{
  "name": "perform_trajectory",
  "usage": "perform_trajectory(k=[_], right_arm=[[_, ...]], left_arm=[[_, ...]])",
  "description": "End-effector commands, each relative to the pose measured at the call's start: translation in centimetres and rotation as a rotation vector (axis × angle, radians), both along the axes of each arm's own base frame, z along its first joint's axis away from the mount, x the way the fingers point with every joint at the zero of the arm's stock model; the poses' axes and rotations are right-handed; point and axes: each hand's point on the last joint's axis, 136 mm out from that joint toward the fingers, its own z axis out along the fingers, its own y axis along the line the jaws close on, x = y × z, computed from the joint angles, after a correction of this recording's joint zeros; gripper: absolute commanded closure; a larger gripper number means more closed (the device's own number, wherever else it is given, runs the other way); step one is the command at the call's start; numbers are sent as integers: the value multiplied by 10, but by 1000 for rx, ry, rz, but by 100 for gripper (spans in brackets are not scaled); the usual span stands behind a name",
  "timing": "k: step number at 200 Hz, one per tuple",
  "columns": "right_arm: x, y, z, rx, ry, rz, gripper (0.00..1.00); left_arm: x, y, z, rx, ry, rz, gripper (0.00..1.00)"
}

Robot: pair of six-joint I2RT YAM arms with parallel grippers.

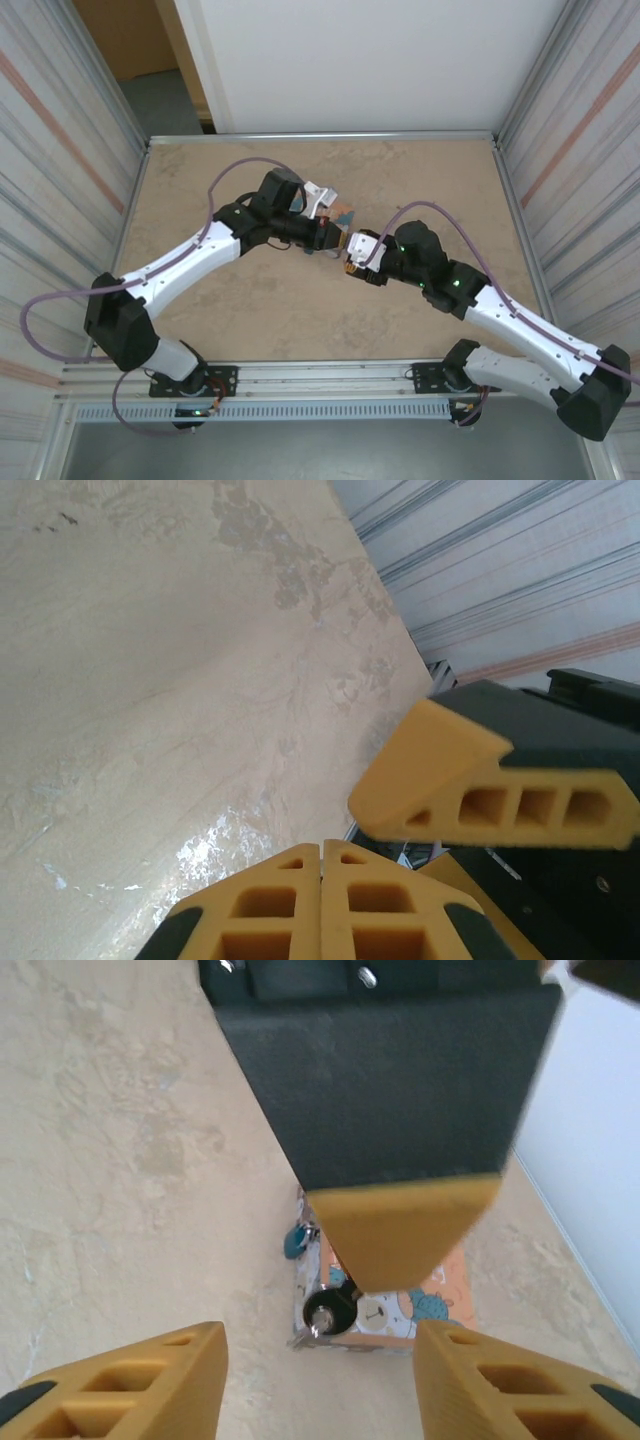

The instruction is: Unlock the padlock with the key

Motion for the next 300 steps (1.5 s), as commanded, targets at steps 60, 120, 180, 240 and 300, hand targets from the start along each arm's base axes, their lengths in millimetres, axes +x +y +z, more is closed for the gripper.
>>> perform_trajectory(k=[60, 120, 180, 240, 300], right_arm=[[13, -30, 52, 679, 589, -103, 26], [8, -2, 79, 836, 849, 13, 30], [2, 32, 73, 790, 955, 73, 35], [2, 43, 63, 768, 989, 71, 39], [0, 52, 61, 745, 1011, 91, 47]], left_arm=[[0, 54, 43, -152, -205, 18, 100], [-13, 61, 58, -218, -275, -38, 100], [-16, 59, 62, -241, -272, -52, 100], [-16, 54, 62, -257, -266, -67, 100], [-15, 52, 60, -254, -260, -70, 100]])
